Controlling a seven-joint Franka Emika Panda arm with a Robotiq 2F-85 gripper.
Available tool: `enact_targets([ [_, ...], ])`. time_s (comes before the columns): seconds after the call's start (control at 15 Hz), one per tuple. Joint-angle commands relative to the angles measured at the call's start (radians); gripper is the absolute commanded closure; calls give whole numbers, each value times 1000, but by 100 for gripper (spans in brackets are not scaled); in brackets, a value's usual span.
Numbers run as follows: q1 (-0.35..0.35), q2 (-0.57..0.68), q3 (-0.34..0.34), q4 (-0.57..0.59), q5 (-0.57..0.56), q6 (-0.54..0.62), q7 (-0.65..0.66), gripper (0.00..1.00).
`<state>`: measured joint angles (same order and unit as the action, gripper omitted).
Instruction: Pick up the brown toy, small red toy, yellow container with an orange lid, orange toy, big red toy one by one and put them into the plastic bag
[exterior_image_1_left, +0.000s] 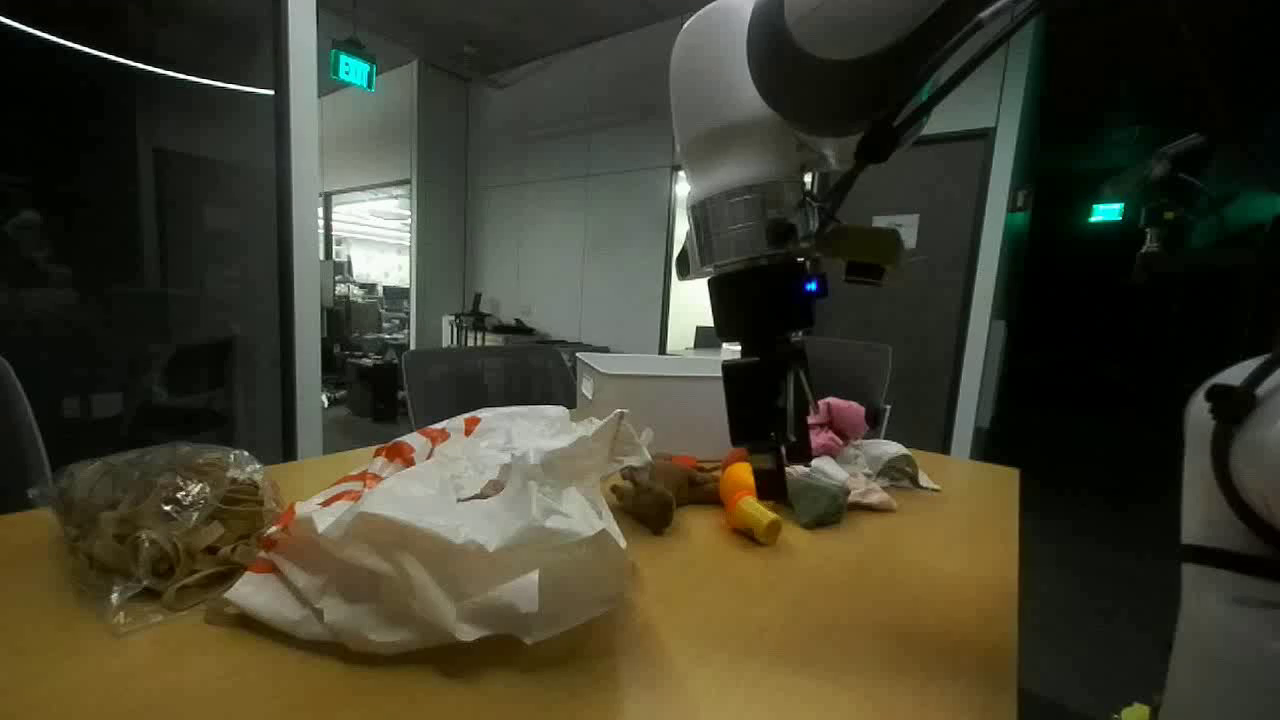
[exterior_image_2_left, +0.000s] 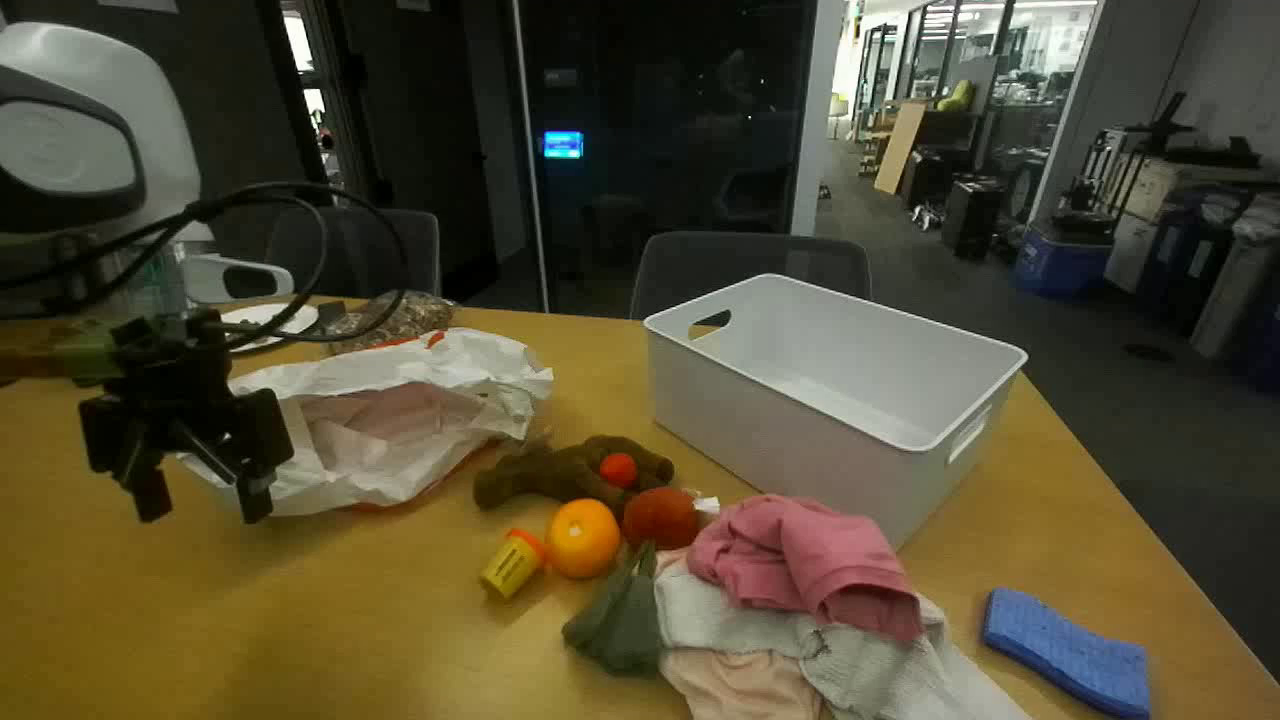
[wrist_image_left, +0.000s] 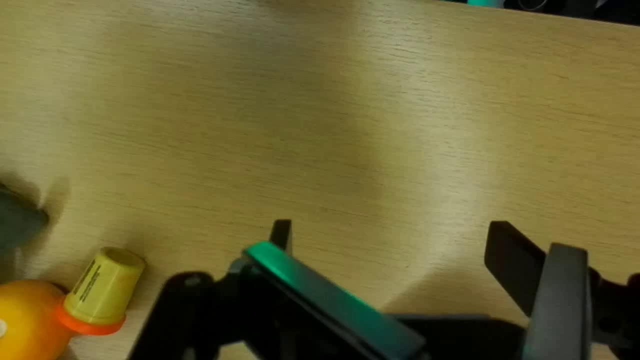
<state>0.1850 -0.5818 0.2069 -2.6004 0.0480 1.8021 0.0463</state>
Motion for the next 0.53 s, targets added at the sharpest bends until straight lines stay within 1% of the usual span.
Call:
enact_targets([
  [0.0,8,1,-7,3,-4,-2,4,0],
  [0.33,8,0,-7,4,-4,-2,4,0],
  [0.47,-11,37,-14,21,-16,24,12,0],
])
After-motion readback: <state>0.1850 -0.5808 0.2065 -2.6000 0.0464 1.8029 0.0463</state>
